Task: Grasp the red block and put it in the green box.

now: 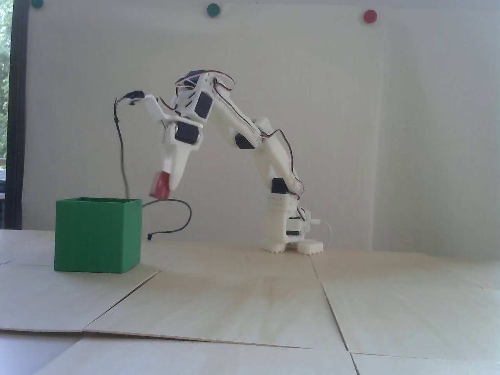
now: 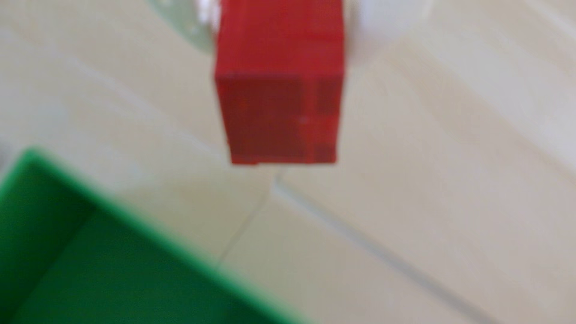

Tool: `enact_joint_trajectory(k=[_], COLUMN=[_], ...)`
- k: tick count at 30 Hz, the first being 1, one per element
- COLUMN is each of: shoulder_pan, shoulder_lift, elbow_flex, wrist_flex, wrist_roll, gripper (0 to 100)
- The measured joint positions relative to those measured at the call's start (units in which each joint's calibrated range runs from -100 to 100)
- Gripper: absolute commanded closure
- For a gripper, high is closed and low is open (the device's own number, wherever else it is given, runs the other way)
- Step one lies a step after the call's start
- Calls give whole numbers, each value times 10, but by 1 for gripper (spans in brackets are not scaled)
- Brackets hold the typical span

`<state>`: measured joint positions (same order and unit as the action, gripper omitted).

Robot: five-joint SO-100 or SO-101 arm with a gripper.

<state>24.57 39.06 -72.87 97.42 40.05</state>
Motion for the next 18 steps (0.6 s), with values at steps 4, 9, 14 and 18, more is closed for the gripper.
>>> enact_joint_trajectory(k=[4, 9, 14, 18], shoulder_pan=[24, 66, 105, 104], shoulder_lift=[0, 0, 0, 22], elbow_flex=[-69, -138, -148, -146], wrist_flex=[0, 0, -6, -45], wrist_roll=[-23, -41, -41, -37], gripper=[98, 98, 98, 98])
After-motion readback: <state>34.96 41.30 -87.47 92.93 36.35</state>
